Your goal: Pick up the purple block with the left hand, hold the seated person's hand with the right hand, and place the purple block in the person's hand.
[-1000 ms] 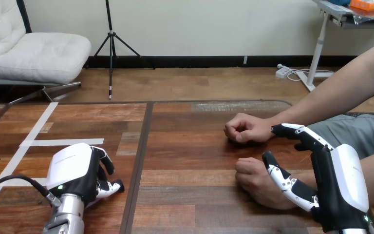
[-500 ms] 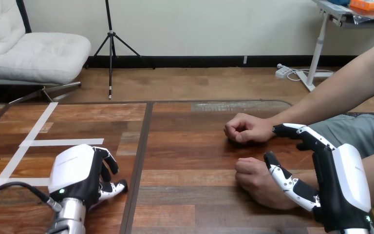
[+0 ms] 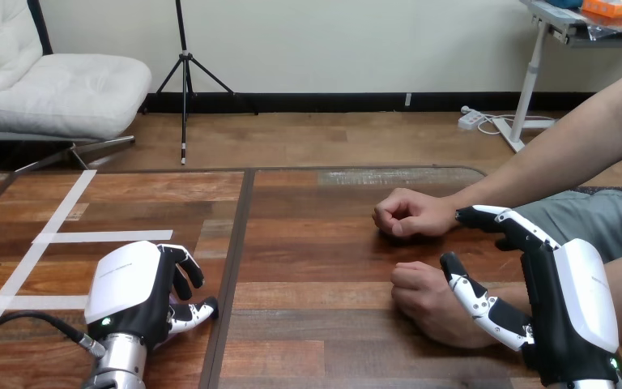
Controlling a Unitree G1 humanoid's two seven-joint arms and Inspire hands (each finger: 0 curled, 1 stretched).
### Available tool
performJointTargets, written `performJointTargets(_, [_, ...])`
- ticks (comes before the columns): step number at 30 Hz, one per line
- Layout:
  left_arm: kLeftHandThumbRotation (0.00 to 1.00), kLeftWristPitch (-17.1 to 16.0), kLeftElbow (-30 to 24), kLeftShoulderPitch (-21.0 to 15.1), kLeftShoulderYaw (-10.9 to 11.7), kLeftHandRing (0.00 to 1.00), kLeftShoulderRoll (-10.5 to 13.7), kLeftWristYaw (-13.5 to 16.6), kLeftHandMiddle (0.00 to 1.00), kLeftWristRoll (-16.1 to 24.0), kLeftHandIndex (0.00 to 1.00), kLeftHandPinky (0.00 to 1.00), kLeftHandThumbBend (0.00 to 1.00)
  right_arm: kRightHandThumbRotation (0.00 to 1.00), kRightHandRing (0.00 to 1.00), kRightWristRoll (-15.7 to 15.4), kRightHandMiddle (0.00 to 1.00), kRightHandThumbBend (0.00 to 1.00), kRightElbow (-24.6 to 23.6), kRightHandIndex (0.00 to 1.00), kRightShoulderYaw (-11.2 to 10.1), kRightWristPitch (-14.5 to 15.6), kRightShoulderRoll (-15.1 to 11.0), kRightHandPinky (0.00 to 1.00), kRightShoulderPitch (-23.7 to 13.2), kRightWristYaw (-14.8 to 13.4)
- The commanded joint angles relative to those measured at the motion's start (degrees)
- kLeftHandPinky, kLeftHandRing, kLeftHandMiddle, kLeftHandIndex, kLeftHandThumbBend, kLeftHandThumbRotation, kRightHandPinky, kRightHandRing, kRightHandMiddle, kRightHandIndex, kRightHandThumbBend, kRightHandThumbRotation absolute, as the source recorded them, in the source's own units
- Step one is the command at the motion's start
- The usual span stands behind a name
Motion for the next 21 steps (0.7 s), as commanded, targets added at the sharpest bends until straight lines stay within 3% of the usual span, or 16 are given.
performJointTargets(1, [0.0, -1.7, 0.2, -2.1, 1.1, 0.37, 0.1, 1.5, 0.43, -0.6, 0.45, 0.31, 0.58, 0.37, 0.73, 0.0, 0.71, 0.41, -2.4, 0.69, -0.6, 0.1, -0.8, 0.65, -2.9, 0.1])
performJointTargets(21, [0.05, -3.6, -0.3, -2.2, 1.0, 0.33, -0.1, 2.0, 0.41, -1.4, 0.46, 0.26, 0.55, 0.4, 0.73, -0.1, 0.71, 0.41, -3.1, 0.69, -0.4, 0.8, -0.5, 0.65, -2.5, 0.3])
